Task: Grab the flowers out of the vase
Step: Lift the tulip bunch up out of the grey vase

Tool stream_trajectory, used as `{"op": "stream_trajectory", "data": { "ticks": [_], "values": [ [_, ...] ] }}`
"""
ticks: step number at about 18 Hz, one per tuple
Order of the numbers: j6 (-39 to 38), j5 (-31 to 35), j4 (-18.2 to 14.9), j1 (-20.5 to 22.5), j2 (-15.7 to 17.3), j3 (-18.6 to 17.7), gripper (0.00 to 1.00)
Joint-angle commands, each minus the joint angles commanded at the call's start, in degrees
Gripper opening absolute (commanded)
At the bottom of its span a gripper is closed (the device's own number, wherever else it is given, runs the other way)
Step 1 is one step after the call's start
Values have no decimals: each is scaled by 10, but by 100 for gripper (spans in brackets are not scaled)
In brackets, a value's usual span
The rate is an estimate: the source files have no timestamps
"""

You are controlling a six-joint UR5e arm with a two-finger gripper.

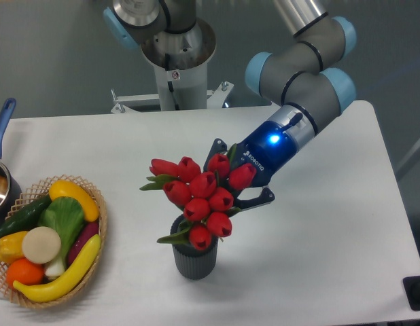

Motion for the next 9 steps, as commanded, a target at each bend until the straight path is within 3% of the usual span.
{"op": "stream_trajectory", "data": {
  "ticks": [9],
  "values": [
    [-26, -27, 0, 13, 1, 26, 38]
  ]
}}
